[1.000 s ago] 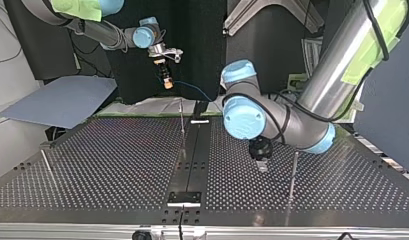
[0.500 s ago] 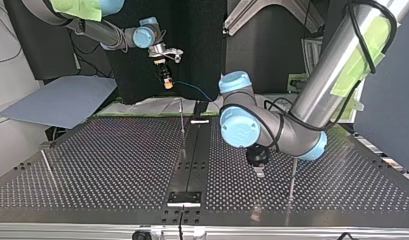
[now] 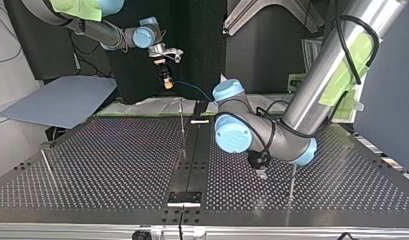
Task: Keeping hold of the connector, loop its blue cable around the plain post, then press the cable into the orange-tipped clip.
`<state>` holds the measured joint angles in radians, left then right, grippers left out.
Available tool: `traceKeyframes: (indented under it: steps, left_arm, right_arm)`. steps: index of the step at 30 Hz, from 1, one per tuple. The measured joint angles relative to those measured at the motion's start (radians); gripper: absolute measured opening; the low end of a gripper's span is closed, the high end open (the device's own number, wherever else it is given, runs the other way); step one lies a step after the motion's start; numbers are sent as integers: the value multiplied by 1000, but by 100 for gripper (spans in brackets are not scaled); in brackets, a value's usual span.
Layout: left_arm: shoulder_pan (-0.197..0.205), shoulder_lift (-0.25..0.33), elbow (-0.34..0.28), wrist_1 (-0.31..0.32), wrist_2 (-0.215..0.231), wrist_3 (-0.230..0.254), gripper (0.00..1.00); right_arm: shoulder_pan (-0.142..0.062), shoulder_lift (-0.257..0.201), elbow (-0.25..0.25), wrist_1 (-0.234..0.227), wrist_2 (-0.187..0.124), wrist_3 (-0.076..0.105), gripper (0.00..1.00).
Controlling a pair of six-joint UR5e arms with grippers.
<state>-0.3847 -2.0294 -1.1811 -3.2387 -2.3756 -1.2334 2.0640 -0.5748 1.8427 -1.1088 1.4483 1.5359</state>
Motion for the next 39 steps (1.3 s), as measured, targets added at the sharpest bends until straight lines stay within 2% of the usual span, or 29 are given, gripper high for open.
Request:
traceKeyframes:
  steps: [3,9,28,39]
  left_arm:
    - [-2,0,0,6,-13,14,100]
    - [-7,-1,-15,22,-9,29,100]
    - [-1,-3,-133,99,-26,40,100]
    - [-13,-83,-143,110,-49,54,100]
  right_arm:
    - [0,0,0,0,0,0,0]
    - [0,0,-1,1,0,0,0]
    - [0,0,0,4,0,0,0]
    - [2,0,0,4,0,0,0]
